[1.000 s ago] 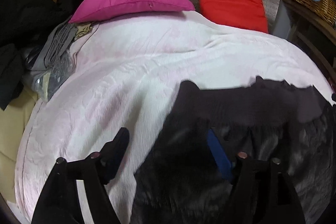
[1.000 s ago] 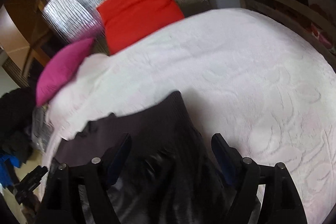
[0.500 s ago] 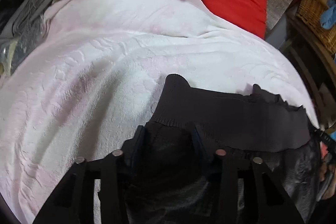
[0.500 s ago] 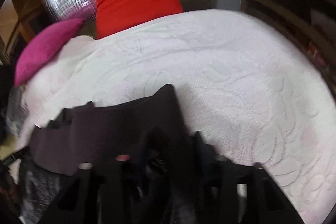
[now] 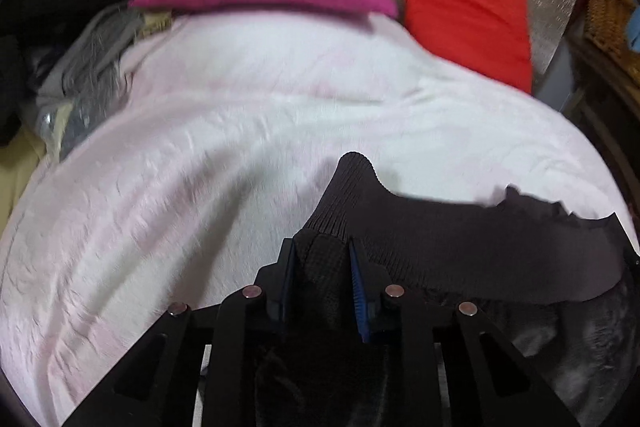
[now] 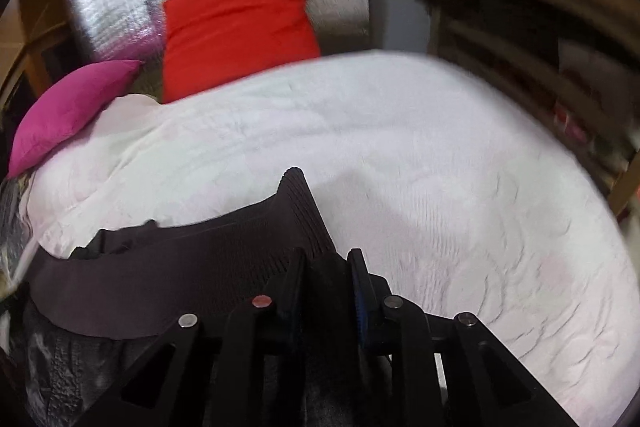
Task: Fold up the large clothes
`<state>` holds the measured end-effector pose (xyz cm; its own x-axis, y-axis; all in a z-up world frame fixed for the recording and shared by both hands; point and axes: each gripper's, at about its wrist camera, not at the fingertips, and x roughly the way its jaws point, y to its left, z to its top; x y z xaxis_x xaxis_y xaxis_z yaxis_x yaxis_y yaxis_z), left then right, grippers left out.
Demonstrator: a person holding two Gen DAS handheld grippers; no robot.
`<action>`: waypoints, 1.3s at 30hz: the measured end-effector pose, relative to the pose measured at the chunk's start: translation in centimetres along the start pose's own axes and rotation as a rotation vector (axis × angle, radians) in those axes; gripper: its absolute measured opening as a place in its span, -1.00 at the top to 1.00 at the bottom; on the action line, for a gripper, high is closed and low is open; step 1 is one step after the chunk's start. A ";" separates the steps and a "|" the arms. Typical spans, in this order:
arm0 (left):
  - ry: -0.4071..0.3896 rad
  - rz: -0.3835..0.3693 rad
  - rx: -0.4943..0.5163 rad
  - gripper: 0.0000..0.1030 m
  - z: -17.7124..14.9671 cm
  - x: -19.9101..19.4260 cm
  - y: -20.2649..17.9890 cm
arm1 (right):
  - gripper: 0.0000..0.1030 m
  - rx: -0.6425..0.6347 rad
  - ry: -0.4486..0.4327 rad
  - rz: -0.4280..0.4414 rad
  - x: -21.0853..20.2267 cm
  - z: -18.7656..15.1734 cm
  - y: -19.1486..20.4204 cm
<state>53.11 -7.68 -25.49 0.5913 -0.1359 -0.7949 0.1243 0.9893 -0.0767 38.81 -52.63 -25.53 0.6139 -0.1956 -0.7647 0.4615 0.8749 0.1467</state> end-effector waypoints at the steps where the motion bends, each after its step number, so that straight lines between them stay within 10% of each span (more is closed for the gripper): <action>1: 0.001 -0.003 -0.001 0.48 0.2 0.2 -0.1 | 0.57 0.023 0.014 0.013 0.3 0.0 -0.4; 11: -0.048 0.063 0.128 -0.01 -0.3 -4.2 -1.9 | 0.29 0.094 0.074 0.098 -1.0 -0.3 -2.0; 15: -0.105 0.131 0.204 -0.36 -2.2 -8.3 -2.1 | -0.43 0.101 0.044 0.122 -4.0 -1.0 -2.8; 27: -0.082 0.177 0.139 -0.52 -10.6 -13.4 2.5 | -0.42 0.024 -0.060 0.144 -12.8 -5.6 -5.1; 39: -0.121 0.143 0.233 -0.52 -13.9 -15.0 -0.3 | -0.19 -0.170 0.015 0.182 -14.7 -11.5 -0.7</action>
<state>33.12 -5.14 -21.88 0.7050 -0.0154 -0.7090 0.2039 0.9619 0.1819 22.09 -45.22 -21.58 0.6666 -0.0228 -0.7451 0.2291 0.9574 0.1757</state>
